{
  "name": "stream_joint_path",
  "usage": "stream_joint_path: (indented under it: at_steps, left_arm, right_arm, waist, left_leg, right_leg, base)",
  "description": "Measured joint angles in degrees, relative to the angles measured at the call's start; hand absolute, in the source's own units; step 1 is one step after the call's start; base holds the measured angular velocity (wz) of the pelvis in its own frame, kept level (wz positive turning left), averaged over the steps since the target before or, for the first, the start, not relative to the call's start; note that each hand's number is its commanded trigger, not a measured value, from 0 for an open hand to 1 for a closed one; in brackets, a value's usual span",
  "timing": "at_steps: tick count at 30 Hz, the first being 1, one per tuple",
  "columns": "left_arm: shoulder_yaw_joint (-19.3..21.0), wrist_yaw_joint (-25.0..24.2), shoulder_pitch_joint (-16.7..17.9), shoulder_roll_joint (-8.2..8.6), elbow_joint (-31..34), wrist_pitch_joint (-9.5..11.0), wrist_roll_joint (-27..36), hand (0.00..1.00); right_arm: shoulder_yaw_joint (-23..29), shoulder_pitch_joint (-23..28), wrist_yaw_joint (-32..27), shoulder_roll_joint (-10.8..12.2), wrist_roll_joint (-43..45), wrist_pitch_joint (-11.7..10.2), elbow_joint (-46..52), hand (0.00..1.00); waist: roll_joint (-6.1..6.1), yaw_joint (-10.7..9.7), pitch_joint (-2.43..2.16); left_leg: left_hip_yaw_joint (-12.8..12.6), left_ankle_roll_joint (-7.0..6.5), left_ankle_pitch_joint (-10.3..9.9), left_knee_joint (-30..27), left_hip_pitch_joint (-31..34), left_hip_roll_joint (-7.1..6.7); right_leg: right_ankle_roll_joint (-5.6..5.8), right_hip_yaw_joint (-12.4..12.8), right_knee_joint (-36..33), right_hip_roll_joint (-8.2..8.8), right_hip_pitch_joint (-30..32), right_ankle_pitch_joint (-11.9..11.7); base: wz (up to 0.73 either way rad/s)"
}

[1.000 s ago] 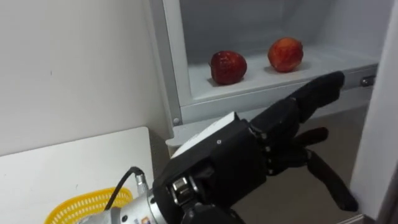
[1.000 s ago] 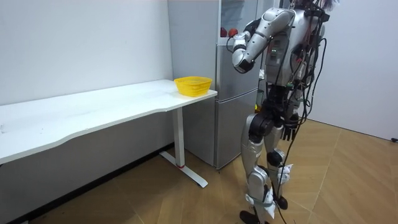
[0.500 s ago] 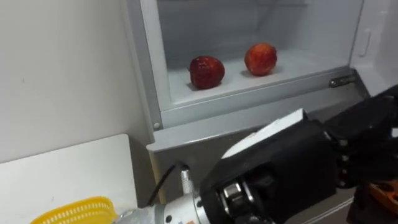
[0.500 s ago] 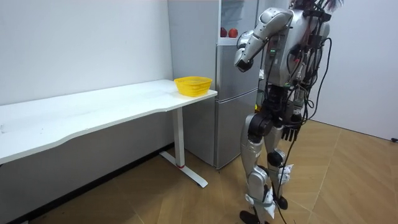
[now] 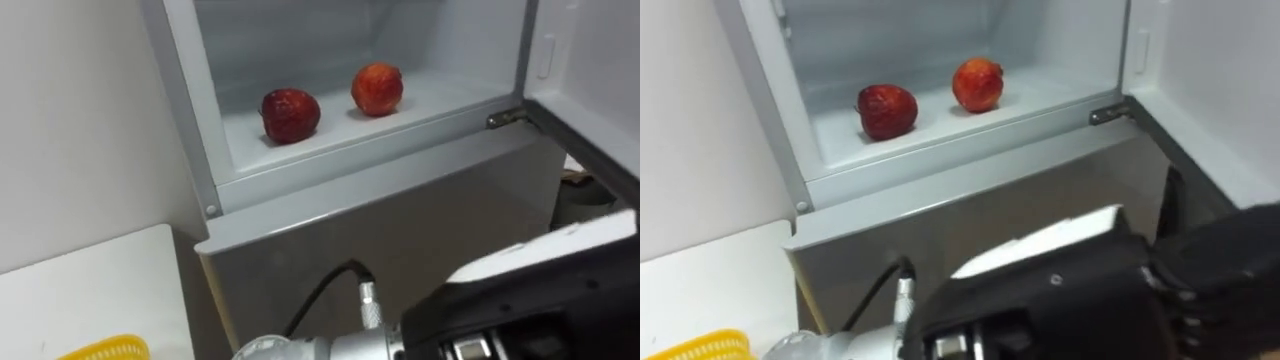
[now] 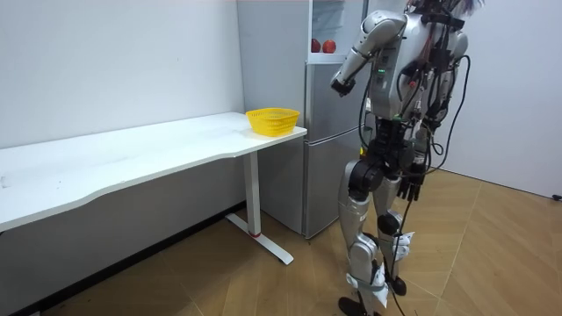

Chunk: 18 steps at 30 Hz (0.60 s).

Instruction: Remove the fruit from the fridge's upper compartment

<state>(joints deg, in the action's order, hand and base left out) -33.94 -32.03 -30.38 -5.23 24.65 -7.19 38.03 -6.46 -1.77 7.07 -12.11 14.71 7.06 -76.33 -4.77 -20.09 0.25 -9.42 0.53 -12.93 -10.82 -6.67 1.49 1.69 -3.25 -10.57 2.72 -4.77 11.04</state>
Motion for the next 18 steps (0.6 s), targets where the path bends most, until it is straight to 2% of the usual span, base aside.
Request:
stream_joint_path:
  at_steps: [2, 6, 10, 14, 18]
  left_arm:
    - [-0.08, -0.10, -0.80, 1.53, -1.78, -0.07, 0.01, 0.00]
    - [-0.08, -0.02, -1.68, 2.70, -3.49, -0.12, 0.02, 0.00]
    - [-0.07, 0.09, -3.41, 2.80, -4.43, -0.12, 0.02, 0.00]
    - [-0.38, 0.51, -5.43, 2.81, -4.93, -0.05, -0.87, 0.00]
    - [-0.82, 1.39, -6.05, 2.88, -5.15, 0.04, -1.58, 0.00]
  right_arm:
    - [-0.15, 0.02, 0.02, -0.15, -0.88, -0.02, -0.07, 0.00]
    - [-0.19, 0.13, 0.04, -0.28, -2.81, -0.07, -0.12, 0.00]
    - [-0.20, 0.51, 0.37, -0.28, -5.26, -0.04, -0.24, 0.00]
    - [-0.33, 0.62, 0.59, -0.28, -6.72, -0.11, -0.40, 0.00]
    - [-1.31, 0.60, 0.25, -0.30, -7.60, -0.23, -0.34, 0.00]
  waist:
    - [-0.05, -0.42, 0.05]
    - [-0.06, -1.22, 0.06]
    - [0.05, -1.87, 0.14]
    - [0.14, -3.08, 0.30]
    - [0.25, -3.31, 0.39]
  left_leg:
    - [-1.00, 0.00, 0.00, 0.03, -0.19, 0.09]
    - [-3.15, 0.00, 0.00, 0.06, -0.04, 0.24]
    - [-4.75, 0.00, 0.00, 0.34, 0.01, 0.49]
    - [-4.75, 0.01, -0.01, 0.42, 0.03, 0.76]
    - [-4.75, 0.01, 0.00, 0.46, -0.34, 0.95]
  right_leg:
    - [0.00, 0.62, 0.04, -0.08, 0.22, 0.00]
    - [0.00, 1.93, -0.01, -0.29, 1.22, -0.02]
    - [-0.04, 3.62, -0.10, -0.64, 1.82, -0.20]
    - [-0.16, 3.97, 0.04, -0.95, 1.87, -0.28]
    - [-0.20, 4.55, -0.05, -1.24, 1.83, -0.29]
  base:
    - [-0.10]
    - [-0.21]
    - [-0.21]
    - [-0.05]
    - [-0.11]
